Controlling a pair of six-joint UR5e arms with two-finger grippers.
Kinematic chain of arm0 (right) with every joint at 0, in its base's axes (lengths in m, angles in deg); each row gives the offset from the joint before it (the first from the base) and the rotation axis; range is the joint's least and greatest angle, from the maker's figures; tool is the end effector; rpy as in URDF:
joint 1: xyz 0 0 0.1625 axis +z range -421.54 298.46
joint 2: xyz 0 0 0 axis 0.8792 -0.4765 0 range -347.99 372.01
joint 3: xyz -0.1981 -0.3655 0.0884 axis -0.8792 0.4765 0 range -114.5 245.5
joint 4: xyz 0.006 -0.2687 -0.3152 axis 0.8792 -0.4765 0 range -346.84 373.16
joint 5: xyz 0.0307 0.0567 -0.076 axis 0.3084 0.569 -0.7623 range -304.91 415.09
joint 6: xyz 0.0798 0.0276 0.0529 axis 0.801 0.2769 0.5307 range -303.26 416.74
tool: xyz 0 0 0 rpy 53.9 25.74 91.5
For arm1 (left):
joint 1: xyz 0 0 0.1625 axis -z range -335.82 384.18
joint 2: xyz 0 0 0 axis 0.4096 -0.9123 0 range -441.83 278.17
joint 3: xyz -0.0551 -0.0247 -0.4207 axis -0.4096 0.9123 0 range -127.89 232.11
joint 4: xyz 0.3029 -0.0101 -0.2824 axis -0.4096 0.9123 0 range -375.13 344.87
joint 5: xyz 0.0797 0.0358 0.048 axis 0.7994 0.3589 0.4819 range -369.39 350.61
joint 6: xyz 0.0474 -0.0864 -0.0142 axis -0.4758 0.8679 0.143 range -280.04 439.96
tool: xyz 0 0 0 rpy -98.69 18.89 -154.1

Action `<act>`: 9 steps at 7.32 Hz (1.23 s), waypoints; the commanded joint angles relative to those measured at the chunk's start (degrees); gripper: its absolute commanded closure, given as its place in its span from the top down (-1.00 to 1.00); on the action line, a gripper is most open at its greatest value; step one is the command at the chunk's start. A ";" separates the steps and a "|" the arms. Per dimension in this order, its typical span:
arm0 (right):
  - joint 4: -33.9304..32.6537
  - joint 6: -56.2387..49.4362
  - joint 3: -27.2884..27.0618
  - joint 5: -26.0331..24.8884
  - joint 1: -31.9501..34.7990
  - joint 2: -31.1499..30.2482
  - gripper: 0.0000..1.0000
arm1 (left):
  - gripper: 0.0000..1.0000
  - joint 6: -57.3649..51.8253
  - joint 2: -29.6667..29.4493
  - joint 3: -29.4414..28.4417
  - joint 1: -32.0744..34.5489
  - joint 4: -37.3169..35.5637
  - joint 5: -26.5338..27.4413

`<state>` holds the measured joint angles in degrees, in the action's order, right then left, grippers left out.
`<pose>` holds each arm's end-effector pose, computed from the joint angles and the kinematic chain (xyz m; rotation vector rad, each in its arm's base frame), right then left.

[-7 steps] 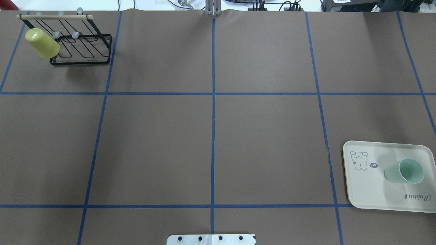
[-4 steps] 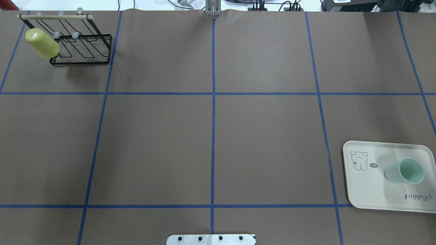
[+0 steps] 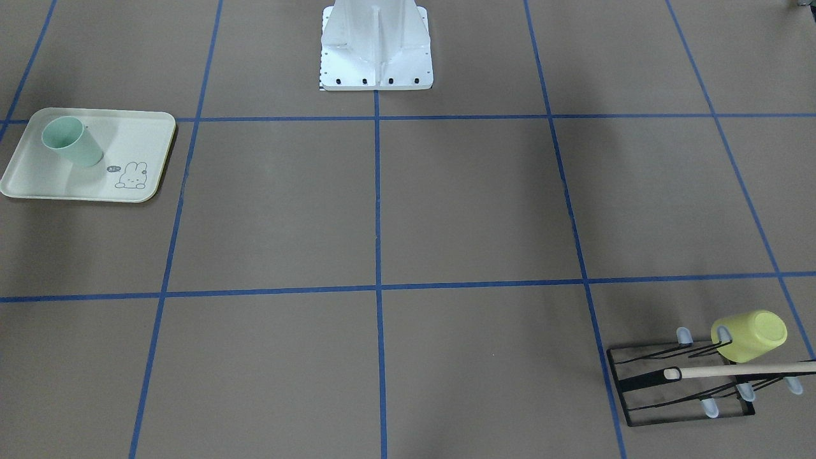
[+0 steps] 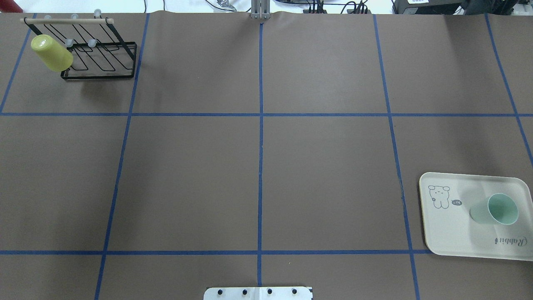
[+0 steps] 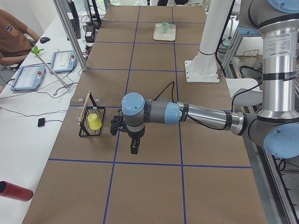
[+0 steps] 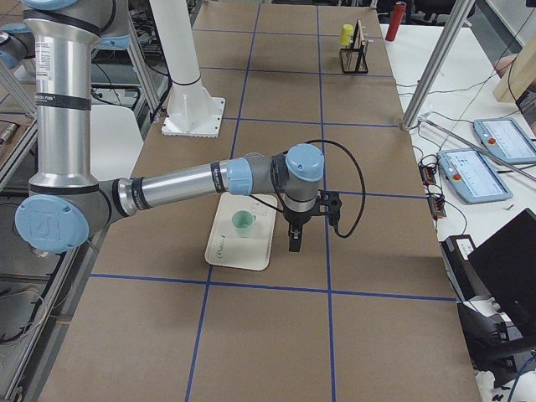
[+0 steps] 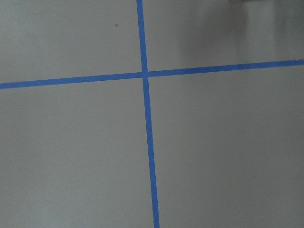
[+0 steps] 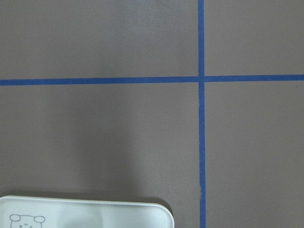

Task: Left arm grabs green cup and hands to right arm on tray

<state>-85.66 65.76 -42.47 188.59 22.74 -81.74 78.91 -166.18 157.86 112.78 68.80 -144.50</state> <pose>0.0187 -0.4626 0.5529 -0.0083 -0.7639 0.0191 -0.0517 -0.4501 0.5797 0.0643 0.7873 0.0682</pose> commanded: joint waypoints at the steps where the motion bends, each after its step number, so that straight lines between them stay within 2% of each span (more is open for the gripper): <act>1: 0.02 -0.32 -0.14 -0.17 -0.70 0.15 1.00 | 0.99 0.00 -0.12 0.33 -0.01 0.00 -0.24; 4: 0.03 0.29 -0.14 -0.08 -4.29 0.15 1.00 | 1.00 -0.09 0.06 -0.63 -0.01 0.36 -0.50; 7: 0.11 0.47 -0.75 0.18 -4.40 -0.20 1.00 | 0.99 -0.09 -0.12 0.15 -0.01 0.71 -0.59; 9: 0.03 -0.05 -0.75 0.27 -4.48 1.89 1.00 | 1.00 -0.09 -0.21 -0.55 -0.10 3.59 -0.59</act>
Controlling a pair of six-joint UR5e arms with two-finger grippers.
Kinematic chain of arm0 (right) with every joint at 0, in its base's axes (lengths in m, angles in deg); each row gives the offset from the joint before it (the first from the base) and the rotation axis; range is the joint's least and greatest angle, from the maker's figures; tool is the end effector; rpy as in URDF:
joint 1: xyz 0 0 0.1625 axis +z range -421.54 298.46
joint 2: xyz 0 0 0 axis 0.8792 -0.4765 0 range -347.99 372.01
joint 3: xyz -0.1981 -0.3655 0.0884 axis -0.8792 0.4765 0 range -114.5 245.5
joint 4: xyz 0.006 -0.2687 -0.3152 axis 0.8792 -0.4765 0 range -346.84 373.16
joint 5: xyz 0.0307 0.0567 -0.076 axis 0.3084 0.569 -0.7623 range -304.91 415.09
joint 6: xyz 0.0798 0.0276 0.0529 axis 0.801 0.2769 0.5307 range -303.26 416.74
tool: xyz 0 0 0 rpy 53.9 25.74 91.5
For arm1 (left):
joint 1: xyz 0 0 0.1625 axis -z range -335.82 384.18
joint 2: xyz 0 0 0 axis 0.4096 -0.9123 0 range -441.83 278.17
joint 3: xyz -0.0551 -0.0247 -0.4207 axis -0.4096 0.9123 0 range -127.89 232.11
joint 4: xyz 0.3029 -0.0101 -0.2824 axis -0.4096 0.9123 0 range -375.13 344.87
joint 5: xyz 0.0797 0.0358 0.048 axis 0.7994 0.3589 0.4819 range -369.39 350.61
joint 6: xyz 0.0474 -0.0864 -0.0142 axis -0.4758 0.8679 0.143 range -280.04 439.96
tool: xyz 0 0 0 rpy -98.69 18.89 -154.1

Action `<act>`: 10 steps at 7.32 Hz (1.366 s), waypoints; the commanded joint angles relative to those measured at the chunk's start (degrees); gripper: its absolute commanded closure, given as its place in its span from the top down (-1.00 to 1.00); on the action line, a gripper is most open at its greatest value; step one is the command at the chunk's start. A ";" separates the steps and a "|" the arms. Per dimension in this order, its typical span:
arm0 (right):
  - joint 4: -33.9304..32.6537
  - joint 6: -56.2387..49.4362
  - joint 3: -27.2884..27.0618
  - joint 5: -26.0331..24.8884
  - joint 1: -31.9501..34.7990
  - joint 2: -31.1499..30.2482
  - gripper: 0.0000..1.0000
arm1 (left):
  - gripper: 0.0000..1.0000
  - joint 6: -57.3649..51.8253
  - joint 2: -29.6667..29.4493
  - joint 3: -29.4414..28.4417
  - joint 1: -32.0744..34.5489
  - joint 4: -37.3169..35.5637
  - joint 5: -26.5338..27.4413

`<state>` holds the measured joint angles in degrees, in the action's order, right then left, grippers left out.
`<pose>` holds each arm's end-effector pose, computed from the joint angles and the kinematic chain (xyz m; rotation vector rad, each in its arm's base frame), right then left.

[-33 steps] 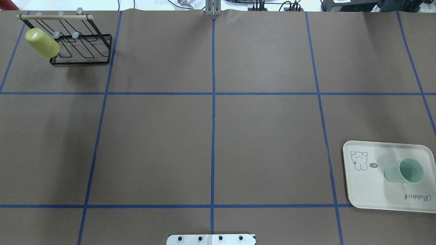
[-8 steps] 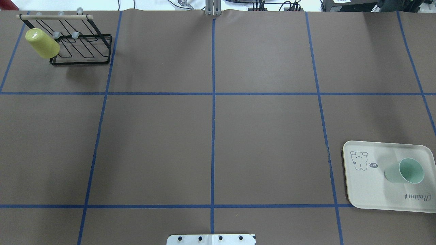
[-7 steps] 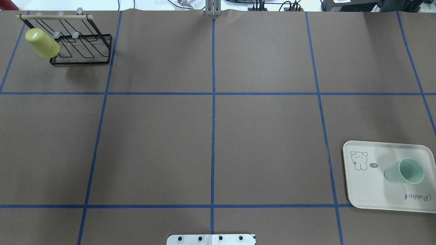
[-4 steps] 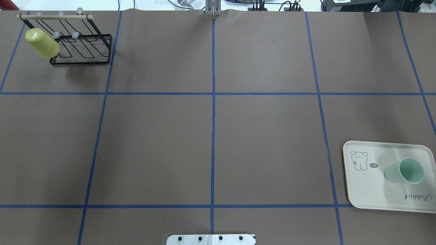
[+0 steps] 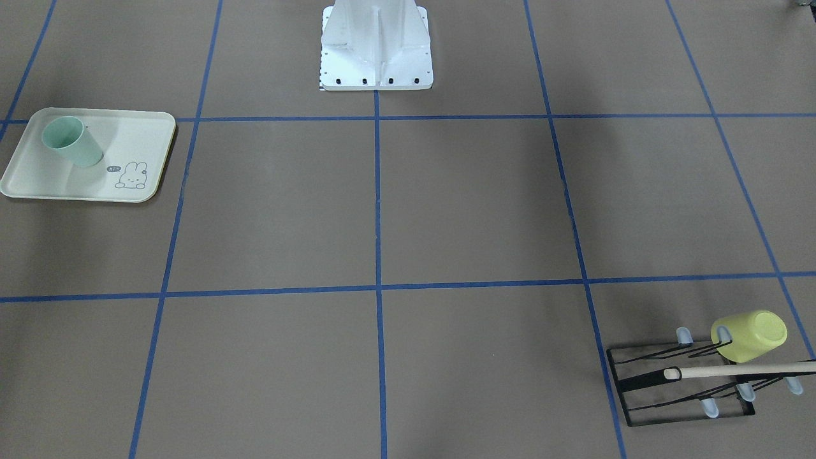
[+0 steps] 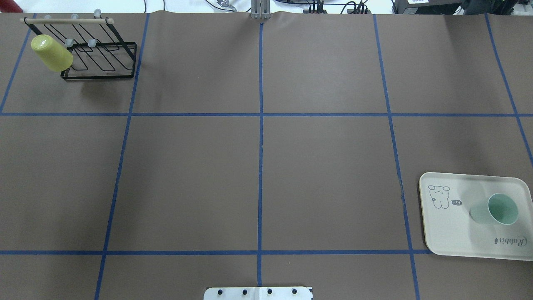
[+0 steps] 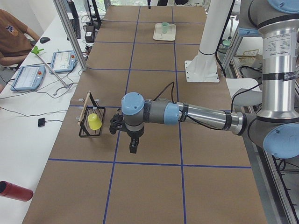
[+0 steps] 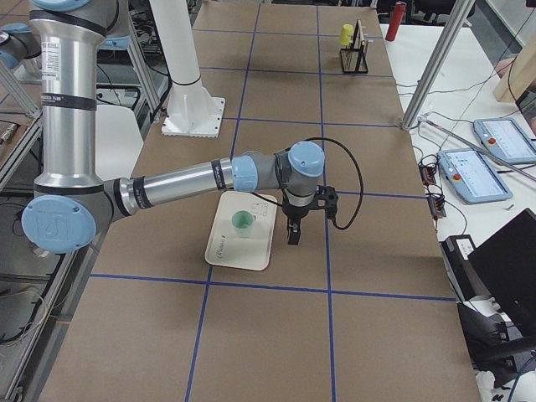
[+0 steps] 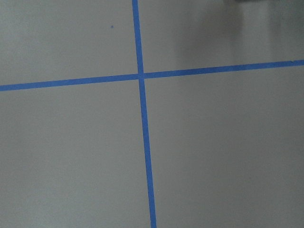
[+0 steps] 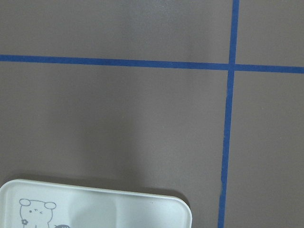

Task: Left arm grabs green cup and hands to right arm on tray

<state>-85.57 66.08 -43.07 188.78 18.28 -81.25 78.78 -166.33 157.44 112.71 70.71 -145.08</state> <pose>-0.0181 -0.4656 0.5435 -0.0214 -0.7692 -0.0576 -0.0504 -0.4533 0.5779 0.0917 0.7972 0.0832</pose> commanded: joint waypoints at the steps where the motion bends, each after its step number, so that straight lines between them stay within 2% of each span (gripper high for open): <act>1: -0.06 -0.38 0.37 0.08 -0.02 1.85 1.00 | 1.00 0.04 -0.05 0.22 0.06 1.87 -0.01; 4: 0.03 -0.38 -0.50 1.48 0.07 1.68 1.00 | 0.99 0.04 -0.05 1.36 -0.03 1.70 -0.01; 6: 0.11 -0.64 0.81 0.34 -0.02 2.12 1.00 | 0.99 0.04 0.03 1.72 -0.03 1.96 -0.01; 10: 0.12 0.06 0.11 0.69 0.07 2.12 1.00 | 1.00 0.04 -0.41 1.72 -0.12 3.63 -0.01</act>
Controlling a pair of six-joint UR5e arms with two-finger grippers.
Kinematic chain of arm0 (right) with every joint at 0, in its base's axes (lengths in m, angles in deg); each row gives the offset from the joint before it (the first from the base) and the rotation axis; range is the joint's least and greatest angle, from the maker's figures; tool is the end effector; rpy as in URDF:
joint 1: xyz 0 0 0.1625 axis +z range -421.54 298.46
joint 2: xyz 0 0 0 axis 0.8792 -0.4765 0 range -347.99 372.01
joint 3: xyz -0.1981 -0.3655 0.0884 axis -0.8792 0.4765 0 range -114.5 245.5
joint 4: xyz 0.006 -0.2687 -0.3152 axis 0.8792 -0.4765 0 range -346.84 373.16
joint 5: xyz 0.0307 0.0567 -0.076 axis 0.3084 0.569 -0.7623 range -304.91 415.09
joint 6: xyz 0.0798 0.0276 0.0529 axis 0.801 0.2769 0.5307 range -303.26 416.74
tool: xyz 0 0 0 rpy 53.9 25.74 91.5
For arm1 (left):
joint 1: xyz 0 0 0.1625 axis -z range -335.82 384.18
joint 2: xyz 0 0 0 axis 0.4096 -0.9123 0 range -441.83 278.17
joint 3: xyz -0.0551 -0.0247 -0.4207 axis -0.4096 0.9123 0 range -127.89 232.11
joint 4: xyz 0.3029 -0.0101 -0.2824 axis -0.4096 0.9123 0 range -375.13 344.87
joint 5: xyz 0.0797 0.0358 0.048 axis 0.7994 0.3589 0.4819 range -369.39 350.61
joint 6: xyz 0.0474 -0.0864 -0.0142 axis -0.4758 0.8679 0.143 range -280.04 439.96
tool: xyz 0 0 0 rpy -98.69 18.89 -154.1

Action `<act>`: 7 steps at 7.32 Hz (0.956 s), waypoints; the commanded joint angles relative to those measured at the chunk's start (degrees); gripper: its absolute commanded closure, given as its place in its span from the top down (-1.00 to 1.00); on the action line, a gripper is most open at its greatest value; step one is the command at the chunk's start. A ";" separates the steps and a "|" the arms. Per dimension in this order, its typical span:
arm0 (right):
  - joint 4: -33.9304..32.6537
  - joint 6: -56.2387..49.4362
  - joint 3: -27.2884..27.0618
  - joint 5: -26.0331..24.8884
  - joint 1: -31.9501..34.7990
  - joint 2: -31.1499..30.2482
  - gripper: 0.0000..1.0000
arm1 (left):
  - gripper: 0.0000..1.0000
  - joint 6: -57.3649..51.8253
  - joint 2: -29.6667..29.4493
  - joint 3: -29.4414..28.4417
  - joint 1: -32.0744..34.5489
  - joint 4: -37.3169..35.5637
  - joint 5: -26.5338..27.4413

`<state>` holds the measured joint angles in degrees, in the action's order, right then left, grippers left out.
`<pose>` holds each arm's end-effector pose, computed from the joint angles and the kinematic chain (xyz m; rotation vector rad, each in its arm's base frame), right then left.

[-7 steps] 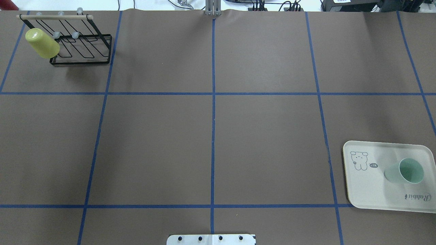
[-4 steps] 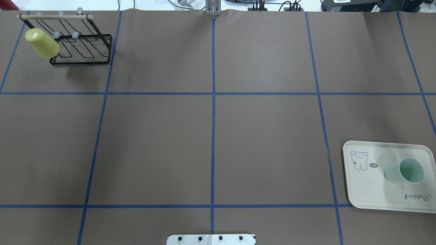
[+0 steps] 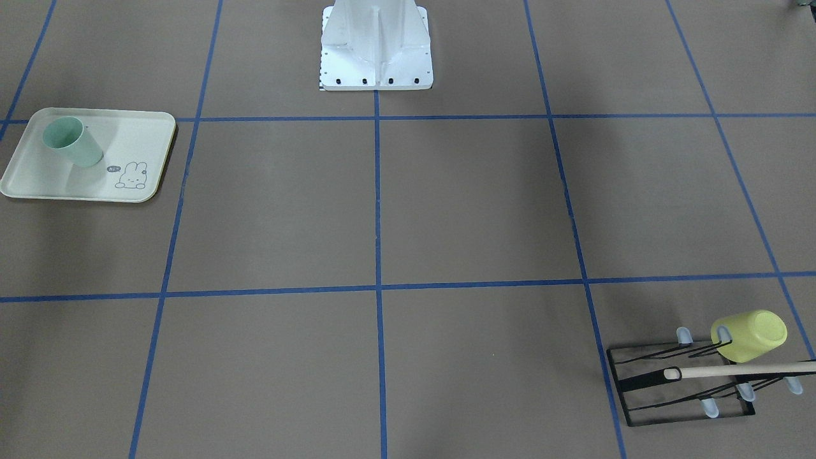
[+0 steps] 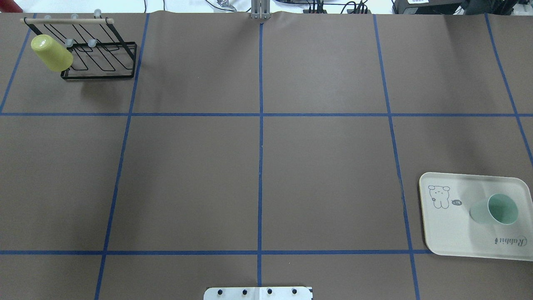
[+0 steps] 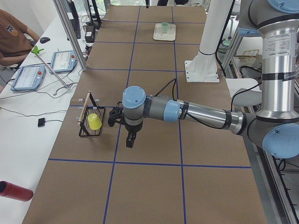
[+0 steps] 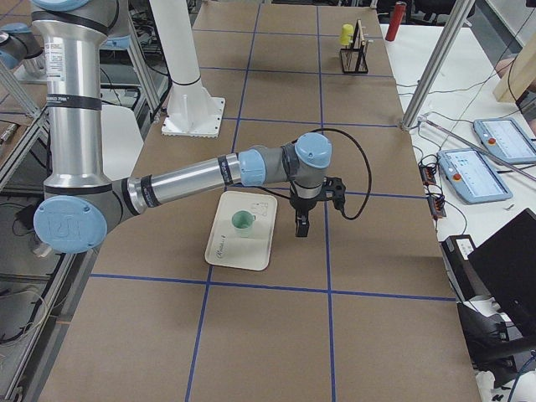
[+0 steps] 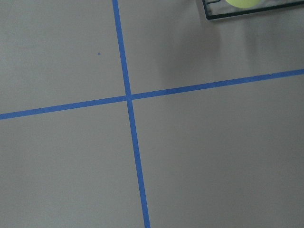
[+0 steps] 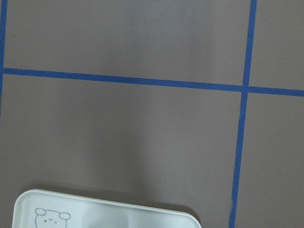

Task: Left arm grabs green cup and hands to right arm on tray

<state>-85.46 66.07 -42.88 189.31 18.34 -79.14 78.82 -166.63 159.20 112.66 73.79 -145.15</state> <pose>-0.0207 -0.4792 0.5270 0.0106 -0.7834 -0.0709 -0.0498 -0.4577 0.5545 0.1760 0.7971 0.1191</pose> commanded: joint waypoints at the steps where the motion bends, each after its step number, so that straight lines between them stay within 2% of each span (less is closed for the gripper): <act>1: 0.00 0.24 -0.77 0.51 0.01 -0.17 1.00 | 0.99 0.00 -0.19 0.05 -0.06 0.55 0.06; 7: 0.00 0.15 -1.39 -0.19 0.09 -0.08 1.00 | 1.00 0.09 -0.28 1.11 -0.06 0.46 0.06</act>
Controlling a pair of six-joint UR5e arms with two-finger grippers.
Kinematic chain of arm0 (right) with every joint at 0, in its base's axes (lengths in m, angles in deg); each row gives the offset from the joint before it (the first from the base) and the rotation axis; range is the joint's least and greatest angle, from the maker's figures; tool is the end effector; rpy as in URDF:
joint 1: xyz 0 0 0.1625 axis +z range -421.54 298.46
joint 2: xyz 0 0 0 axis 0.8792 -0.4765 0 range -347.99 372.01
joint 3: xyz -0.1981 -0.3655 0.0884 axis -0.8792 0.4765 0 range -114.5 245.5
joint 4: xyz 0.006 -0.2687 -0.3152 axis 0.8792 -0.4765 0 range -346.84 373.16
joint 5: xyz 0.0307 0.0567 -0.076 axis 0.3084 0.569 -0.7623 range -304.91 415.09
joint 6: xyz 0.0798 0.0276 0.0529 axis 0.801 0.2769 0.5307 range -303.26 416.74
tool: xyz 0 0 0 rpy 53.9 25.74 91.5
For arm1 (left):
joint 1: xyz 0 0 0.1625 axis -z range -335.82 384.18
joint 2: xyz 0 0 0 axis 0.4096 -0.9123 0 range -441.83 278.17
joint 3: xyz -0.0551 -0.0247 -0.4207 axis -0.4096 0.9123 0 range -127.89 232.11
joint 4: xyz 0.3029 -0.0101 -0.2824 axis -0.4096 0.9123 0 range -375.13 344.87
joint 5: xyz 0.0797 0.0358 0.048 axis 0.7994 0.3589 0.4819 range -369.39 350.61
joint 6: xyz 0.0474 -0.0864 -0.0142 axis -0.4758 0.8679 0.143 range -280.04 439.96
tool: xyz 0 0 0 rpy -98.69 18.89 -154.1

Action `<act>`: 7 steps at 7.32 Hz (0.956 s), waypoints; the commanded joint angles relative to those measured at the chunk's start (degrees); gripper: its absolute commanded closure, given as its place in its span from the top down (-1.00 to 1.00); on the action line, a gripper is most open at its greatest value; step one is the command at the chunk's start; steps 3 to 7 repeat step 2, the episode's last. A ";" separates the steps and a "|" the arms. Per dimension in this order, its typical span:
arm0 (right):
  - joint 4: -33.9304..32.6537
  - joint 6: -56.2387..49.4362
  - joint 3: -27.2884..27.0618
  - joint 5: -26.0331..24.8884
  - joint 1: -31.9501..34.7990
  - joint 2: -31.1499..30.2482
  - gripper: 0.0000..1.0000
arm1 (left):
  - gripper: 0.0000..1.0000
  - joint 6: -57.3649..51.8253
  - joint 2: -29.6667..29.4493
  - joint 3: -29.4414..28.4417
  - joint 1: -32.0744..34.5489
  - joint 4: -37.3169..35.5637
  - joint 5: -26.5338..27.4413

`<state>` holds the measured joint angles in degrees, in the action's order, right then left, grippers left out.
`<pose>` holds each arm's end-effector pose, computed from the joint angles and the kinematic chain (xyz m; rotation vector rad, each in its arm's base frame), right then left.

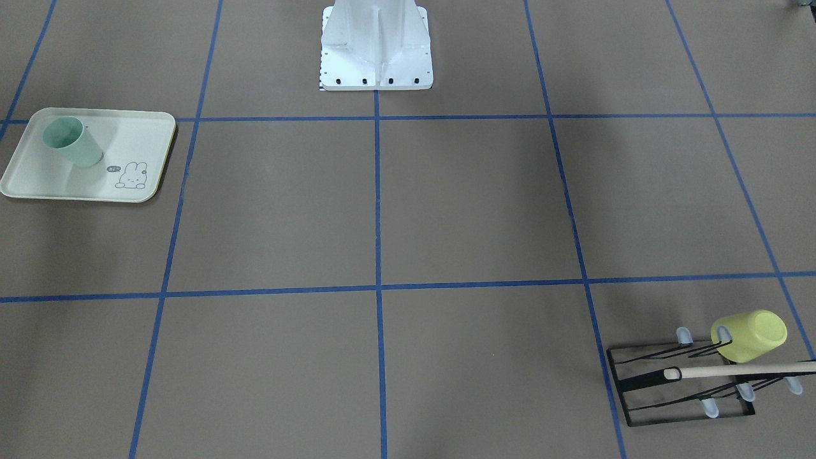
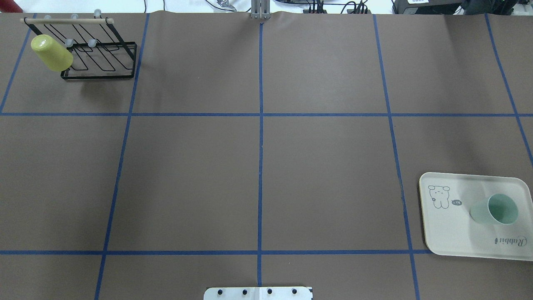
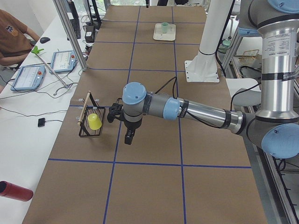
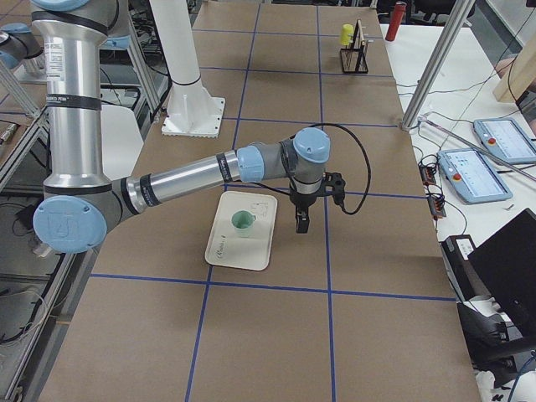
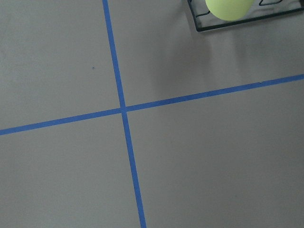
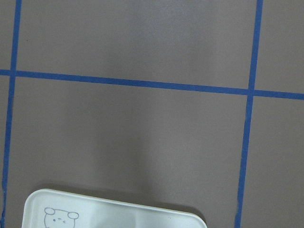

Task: Left arm grabs green cup and hands to right arm on tray

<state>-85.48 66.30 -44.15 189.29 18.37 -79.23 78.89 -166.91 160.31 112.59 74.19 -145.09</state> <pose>-0.0201 -0.4772 0.5171 0.0283 -0.7859 -0.0744 -0.0492 -0.4593 0.5419 0.2046 0.7956 0.1314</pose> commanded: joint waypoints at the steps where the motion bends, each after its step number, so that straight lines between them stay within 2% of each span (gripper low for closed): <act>1: 0.02 -0.07 -0.48 -0.16 0.06 0.01 1.00 | 0.99 0.01 -0.01 0.08 0.00 0.06 0.00; 7: 0.02 -0.07 -0.92 -0.16 0.06 0.01 1.00 | 0.99 -0.07 -0.09 0.17 0.00 0.14 0.00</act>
